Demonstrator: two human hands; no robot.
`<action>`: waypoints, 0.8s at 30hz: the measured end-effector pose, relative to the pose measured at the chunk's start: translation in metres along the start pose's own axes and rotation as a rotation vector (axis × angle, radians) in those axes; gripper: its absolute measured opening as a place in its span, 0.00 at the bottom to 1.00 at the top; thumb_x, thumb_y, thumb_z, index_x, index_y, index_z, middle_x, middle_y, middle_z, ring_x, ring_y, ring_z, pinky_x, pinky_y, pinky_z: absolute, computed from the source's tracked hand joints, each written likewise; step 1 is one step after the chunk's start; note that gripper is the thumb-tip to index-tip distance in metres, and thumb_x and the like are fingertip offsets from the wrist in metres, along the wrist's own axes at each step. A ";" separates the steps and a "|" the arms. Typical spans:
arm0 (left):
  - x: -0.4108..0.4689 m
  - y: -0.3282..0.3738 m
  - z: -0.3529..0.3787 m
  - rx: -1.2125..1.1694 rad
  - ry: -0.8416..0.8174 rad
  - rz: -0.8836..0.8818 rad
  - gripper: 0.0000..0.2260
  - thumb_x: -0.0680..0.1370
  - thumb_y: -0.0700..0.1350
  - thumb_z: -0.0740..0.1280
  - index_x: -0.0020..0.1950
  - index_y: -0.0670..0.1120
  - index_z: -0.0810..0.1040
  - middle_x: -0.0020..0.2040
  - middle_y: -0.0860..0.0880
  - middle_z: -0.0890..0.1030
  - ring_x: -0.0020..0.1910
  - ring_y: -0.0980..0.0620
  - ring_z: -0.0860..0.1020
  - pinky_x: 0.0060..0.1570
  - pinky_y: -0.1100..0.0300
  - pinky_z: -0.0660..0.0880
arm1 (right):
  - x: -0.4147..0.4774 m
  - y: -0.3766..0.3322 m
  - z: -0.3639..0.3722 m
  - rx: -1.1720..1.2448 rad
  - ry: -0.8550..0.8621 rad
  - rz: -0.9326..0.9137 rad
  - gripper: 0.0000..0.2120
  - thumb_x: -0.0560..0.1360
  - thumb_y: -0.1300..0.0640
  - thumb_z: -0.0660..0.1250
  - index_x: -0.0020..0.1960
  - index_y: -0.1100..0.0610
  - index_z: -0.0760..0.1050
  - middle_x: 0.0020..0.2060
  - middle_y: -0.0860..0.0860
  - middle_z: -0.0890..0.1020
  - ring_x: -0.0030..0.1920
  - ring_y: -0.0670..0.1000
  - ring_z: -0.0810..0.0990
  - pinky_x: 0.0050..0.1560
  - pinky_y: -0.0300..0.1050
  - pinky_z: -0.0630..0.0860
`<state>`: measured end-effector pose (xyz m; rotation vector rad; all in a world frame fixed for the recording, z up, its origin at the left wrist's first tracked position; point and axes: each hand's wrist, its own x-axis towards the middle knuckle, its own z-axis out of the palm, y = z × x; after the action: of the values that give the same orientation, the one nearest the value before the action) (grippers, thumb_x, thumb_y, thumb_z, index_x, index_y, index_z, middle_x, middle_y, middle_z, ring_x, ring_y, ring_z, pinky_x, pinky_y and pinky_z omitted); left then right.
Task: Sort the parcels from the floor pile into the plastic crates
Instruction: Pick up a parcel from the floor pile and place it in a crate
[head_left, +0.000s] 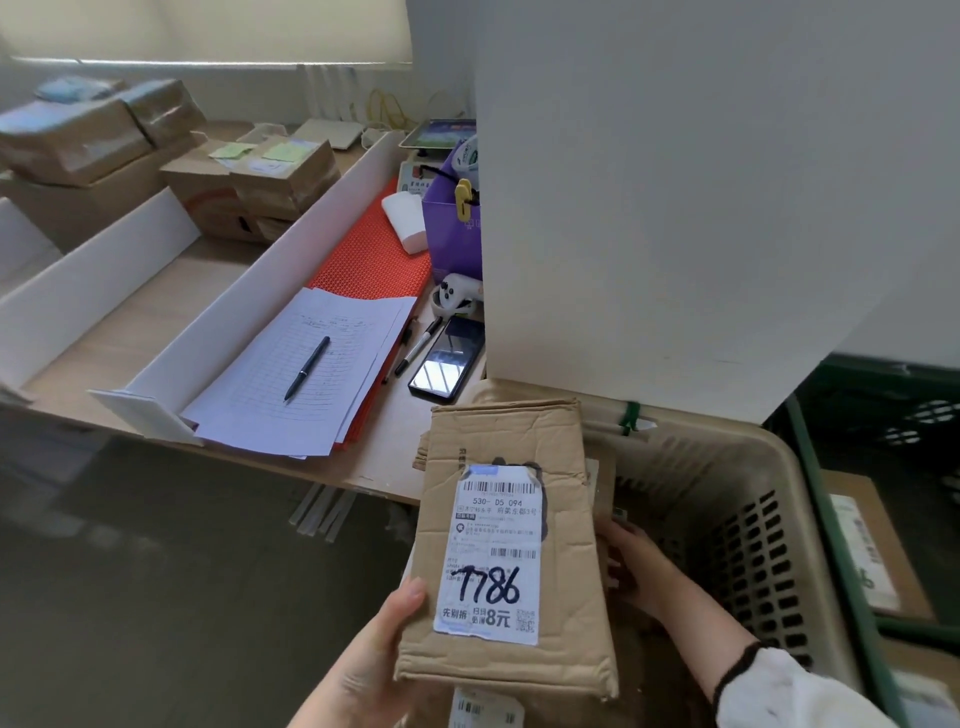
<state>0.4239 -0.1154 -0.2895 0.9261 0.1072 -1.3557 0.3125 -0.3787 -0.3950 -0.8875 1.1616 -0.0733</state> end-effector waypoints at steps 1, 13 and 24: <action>0.000 0.000 0.001 0.046 0.001 0.000 0.54 0.47 0.48 0.85 0.71 0.43 0.68 0.62 0.32 0.76 0.52 0.33 0.80 0.43 0.44 0.80 | -0.012 -0.004 -0.011 0.012 0.008 0.016 0.31 0.67 0.46 0.75 0.66 0.54 0.69 0.50 0.57 0.81 0.47 0.58 0.81 0.39 0.50 0.79; -0.007 0.008 0.014 0.151 0.104 -0.061 0.39 0.56 0.56 0.79 0.63 0.40 0.76 0.56 0.34 0.80 0.43 0.38 0.82 0.38 0.50 0.78 | -0.085 -0.022 -0.093 0.092 0.063 -0.052 0.25 0.71 0.52 0.71 0.65 0.57 0.70 0.51 0.58 0.82 0.52 0.60 0.80 0.52 0.57 0.77; 0.043 0.024 0.041 0.448 0.177 -0.039 0.46 0.49 0.60 0.81 0.62 0.42 0.76 0.53 0.38 0.83 0.46 0.41 0.82 0.38 0.51 0.76 | -0.128 -0.025 -0.120 0.159 -0.009 -0.115 0.22 0.72 0.54 0.70 0.64 0.57 0.71 0.52 0.59 0.82 0.52 0.61 0.81 0.42 0.52 0.79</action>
<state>0.4385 -0.1760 -0.2752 1.4264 -0.0468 -1.3565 0.1685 -0.4022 -0.2944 -0.8115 1.0801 -0.2517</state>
